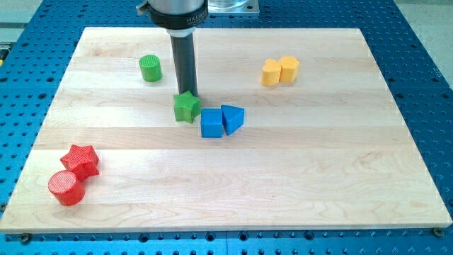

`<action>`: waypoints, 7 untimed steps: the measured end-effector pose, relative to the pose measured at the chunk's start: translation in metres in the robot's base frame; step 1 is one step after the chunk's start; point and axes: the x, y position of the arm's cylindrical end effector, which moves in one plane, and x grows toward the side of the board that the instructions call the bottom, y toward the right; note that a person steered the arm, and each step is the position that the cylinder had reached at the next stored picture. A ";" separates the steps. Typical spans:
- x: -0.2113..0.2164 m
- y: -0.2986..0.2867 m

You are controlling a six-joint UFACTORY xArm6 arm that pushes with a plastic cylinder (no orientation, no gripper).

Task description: Move green blocks and yellow blocks at the center

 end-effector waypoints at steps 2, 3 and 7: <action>-0.022 0.018; -0.016 -0.097; -0.058 -0.017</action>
